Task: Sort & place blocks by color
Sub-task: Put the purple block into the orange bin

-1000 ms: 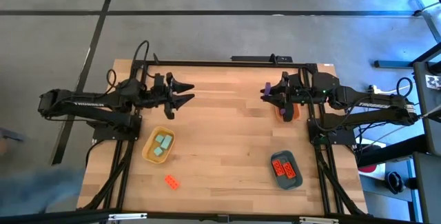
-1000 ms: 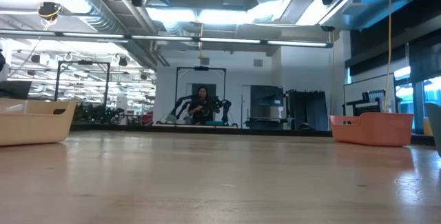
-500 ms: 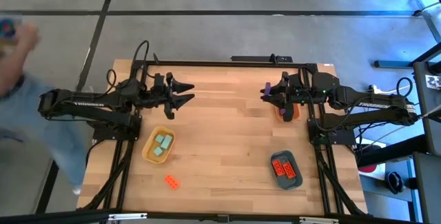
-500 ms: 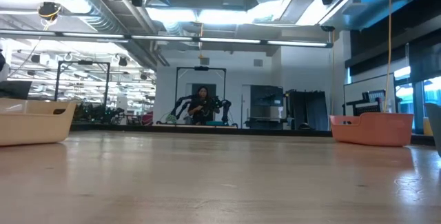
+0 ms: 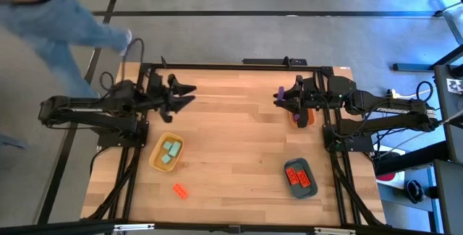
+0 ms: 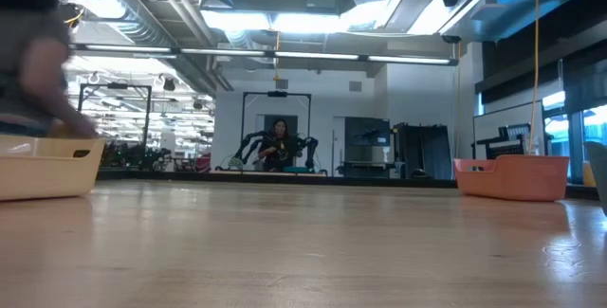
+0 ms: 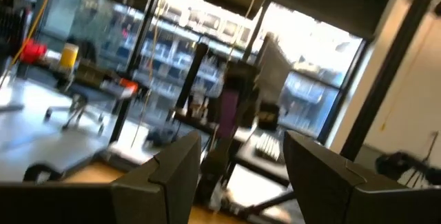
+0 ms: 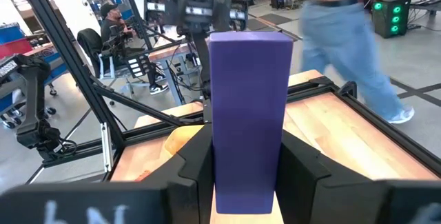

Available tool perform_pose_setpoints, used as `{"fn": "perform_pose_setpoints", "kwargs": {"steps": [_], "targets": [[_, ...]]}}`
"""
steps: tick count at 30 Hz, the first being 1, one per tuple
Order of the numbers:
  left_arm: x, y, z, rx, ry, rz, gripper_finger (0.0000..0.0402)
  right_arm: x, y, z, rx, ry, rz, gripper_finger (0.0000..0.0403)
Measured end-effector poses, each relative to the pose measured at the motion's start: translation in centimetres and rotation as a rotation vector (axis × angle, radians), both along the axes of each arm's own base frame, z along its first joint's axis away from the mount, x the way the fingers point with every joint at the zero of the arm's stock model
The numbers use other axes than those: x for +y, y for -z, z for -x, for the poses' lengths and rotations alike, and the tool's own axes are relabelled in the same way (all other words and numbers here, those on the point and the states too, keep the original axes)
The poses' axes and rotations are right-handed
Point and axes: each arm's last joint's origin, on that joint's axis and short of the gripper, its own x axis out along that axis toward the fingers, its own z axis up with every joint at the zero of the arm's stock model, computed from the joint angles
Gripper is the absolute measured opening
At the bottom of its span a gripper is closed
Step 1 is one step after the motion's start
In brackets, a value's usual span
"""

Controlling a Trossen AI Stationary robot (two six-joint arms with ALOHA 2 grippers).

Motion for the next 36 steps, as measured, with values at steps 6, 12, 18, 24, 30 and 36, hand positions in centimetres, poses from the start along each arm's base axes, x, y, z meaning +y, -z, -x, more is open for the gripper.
{"fn": "perform_pose_setpoints", "kwargs": {"steps": [6, 12, 18, 24, 30, 36], "targets": [[-0.3, -1.4, 2.6, -0.108, 0.016, -0.026, 0.0198, 0.0, 0.0, 0.0, 0.001, 0.0, 0.001, 0.0108], [-0.5, -2.1, 4.1, -0.164, 0.003, -0.057, 0.0198, 0.0, 0.0, 0.0, 0.001, 0.0, 0.0, 0.0108], [-0.5, -2.1, 4.1, -0.162, 0.008, -0.052, 0.0197, 0.0, 0.0, 0.0, 0.001, 0.0, 0.001, 0.0108], [-0.5, -2.0, 4.0, -0.161, 0.009, -0.049, 0.0197, 0.0, 0.0, 0.0, 0.002, 0.002, -0.005, 0.0108], [-0.4, -2.0, 4.0, -0.162, 0.003, -0.047, 0.0197, -0.4, 0.5, 0.2, 0.068, 0.139, -0.071, 0.0108], [-0.4, -2.0, 4.0, -0.161, 0.003, -0.046, 0.0197, -1.2, 0.9, 1.9, 0.373, 0.4, -0.202, 0.0108]]}}
